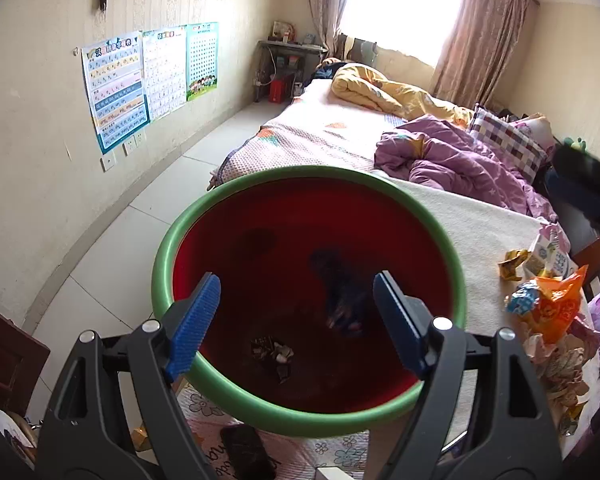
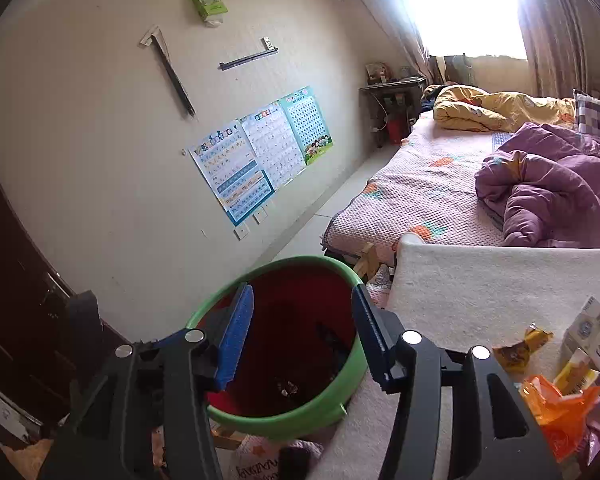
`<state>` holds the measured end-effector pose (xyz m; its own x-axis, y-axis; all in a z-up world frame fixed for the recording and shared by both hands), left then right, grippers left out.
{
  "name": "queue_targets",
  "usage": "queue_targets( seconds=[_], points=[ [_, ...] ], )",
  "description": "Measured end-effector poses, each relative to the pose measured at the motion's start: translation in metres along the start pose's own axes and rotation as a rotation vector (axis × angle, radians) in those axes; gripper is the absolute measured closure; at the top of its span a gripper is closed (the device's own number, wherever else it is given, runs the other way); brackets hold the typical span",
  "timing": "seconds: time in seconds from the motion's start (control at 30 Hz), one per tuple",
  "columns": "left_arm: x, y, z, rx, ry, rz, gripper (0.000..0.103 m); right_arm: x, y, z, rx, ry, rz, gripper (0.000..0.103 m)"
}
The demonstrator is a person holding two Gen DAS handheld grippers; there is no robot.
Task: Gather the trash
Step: 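Carry both items over the red bucket and open both tools to drop them, then grasp the crumpled beige wrapper with the left tool while the right grasps the pink plastic bag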
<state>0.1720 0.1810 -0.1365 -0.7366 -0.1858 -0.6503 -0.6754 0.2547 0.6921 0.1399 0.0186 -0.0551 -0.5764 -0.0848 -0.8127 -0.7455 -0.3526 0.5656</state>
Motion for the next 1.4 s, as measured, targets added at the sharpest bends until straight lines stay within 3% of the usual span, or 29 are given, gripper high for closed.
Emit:
queue_targets(
  seconds=[0.17, 0.33, 0.5, 0.63, 0.9, 0.93, 0.97, 1.03, 1.07, 1.17, 1.4],
  points=[
    [0.013, 0.014, -0.033, 0.062, -0.025, -0.012, 0.027, 0.03, 0.044, -0.007, 0.051, 0.041, 0.011, 0.047],
    [0.038, 0.02, -0.087, 0.166, -0.056, 0.041, 0.024, 0.062, 0.094, -0.045, 0.176, 0.055, 0.021, 0.045],
    [0.088, 0.02, -0.152, 0.304, -0.098, 0.181, 0.012, 0.106, 0.138, -0.107, 0.318, 0.011, 0.067, 0.045],
    [0.139, 0.013, -0.203, 0.349, -0.138, 0.301, 0.012, 0.15, 0.16, -0.154, 0.359, -0.085, 0.127, 0.045],
    [0.201, -0.003, -0.253, 0.288, -0.162, 0.394, 0.012, 0.191, 0.176, -0.191, 0.312, -0.12, 0.194, 0.045],
    [0.205, -0.006, -0.256, 0.281, -0.152, 0.402, 0.016, 0.191, 0.175, -0.191, 0.3, -0.116, 0.198, 0.045],
    [0.208, -0.007, -0.257, 0.274, -0.143, 0.408, 0.029, 0.192, 0.176, -0.193, 0.288, -0.111, 0.201, 0.045],
    [0.212, -0.01, -0.259, 0.255, -0.136, 0.423, 0.045, 0.194, 0.174, -0.192, 0.265, -0.1, 0.21, 0.044],
    [0.213, -0.01, -0.26, 0.255, -0.133, 0.425, 0.049, 0.193, 0.173, -0.194, 0.252, -0.096, 0.214, 0.044],
    [0.215, -0.008, -0.262, 0.247, -0.12, 0.407, 0.055, 0.193, 0.167, -0.195, 0.21, -0.097, 0.224, 0.044],
    [0.202, 0.011, -0.268, 0.232, -0.12, 0.302, 0.055, 0.197, 0.145, -0.205, 0.076, -0.197, 0.245, 0.044]
  ],
)
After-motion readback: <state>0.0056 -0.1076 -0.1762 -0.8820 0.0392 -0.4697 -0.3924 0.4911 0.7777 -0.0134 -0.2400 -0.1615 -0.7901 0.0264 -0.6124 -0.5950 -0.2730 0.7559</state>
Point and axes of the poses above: each gripper's, at about its wrist camera, not at the fingertips, and y roughly against the way its jaws point, z to its left, x to its underside, the point moved 7 cm from there along -y, roughly the way its jaws point, and after that the axes turned 15 degrees about y, right-handed, at the moved point
